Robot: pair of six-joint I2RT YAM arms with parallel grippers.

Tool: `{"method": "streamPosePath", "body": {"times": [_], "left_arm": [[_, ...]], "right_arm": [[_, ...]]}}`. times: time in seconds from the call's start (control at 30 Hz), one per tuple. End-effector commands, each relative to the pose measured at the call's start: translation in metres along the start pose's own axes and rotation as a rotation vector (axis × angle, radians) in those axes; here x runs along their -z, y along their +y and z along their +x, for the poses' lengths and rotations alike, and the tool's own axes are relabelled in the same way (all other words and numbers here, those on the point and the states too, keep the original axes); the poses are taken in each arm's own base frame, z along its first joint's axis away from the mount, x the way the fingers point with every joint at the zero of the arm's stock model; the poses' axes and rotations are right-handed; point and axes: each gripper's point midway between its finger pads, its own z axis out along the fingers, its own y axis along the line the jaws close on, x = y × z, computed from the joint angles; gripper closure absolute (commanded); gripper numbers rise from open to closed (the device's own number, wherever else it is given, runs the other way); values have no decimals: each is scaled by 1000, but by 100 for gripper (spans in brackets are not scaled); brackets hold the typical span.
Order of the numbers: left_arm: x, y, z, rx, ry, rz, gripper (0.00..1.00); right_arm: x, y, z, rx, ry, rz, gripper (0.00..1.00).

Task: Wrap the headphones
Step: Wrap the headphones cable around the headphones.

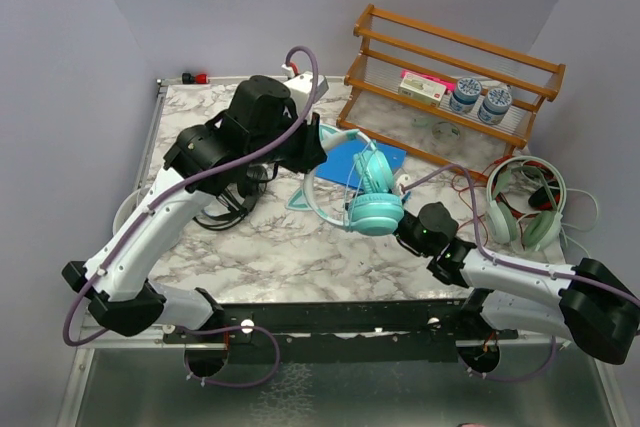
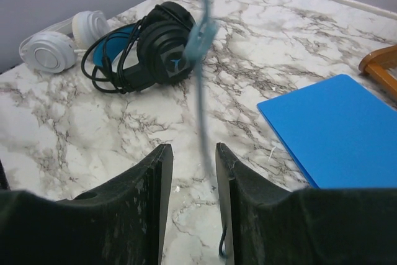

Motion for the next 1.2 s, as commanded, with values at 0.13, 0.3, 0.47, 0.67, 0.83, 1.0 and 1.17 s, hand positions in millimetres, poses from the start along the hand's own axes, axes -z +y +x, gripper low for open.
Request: {"method": "streamPosePath", "body": {"times": [0.13,0.3,0.47,0.67,0.83,1.0,1.17], "left_arm": [[14,-6,-45,80,-109,34,100],[7,15,-53,150,-103,28,100],[-9,47,-52,217,-93,-30,100],[-35,90,-46,338,-129,-168,100],[-59,110,-33,361,-170,-219,100],[-66,124,-24,363,-244,-257,100],[-64,136,-16,368,-296,-310,100]], "right_arm": [[7,25,1,-56,-17,-134,73],[7,49,7,-85,27,-265,91],[9,72,7,-161,75,-387,99],[18,99,-4,-291,112,-492,99],[22,109,-33,-385,70,-517,97],[17,108,-66,-470,20,-488,92],[2,101,-84,-544,14,-418,88]]}}
